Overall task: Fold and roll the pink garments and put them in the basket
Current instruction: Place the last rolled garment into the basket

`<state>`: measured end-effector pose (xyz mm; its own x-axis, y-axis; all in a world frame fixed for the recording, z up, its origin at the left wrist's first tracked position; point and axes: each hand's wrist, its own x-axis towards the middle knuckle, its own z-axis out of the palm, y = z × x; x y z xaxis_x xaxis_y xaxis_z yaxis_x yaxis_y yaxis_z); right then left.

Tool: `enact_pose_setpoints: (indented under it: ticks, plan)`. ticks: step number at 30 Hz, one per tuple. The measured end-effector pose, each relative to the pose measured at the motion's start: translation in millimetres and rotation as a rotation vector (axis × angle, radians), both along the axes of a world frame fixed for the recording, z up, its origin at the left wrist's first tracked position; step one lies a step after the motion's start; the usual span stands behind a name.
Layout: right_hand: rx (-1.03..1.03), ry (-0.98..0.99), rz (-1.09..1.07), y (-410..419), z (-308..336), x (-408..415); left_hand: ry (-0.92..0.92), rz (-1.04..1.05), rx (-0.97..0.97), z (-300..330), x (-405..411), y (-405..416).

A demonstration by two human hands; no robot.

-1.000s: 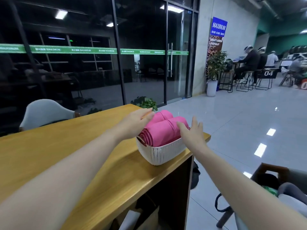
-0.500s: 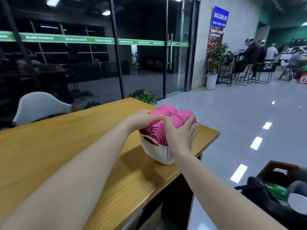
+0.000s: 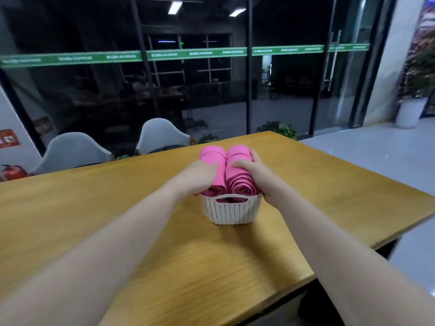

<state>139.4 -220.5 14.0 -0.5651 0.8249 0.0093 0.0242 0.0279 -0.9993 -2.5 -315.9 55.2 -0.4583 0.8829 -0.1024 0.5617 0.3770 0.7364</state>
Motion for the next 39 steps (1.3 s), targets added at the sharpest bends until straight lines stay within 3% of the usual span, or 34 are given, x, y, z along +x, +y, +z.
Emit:
enact_pose_setpoints:
  ticks: [7,13,18,21,26,31,34,37,39]
  plan:
    - [0.043,-0.093,0.335,-63,9,-123,0.202,0.173,-0.100,2,-97,-107]
    - [0.141,-0.180,0.475,-89,19,-176,0.258,0.210,-0.234,12,-137,-154]
    - [0.342,-0.369,0.350,-87,35,-188,0.294,0.368,-0.221,24,-168,-144]
    - [0.381,-0.466,0.284,-90,38,-195,0.301,0.352,-0.263,22,-167,-135]
    - [0.307,-0.343,0.167,-91,31,-197,0.259,0.389,-0.124,19,-169,-136]
    - [0.172,-0.144,0.138,-81,41,-194,0.057,0.423,0.074,21,-183,-135]
    - [0.187,-0.231,0.191,-84,40,-197,0.160,0.319,-0.022,10,-186,-131]
    - [0.389,-0.458,0.204,-80,24,-208,0.377,0.296,-0.235,-5,-175,-133]
    - [0.479,-0.511,0.266,-74,21,-211,0.446,0.283,-0.235,-3,-172,-137]
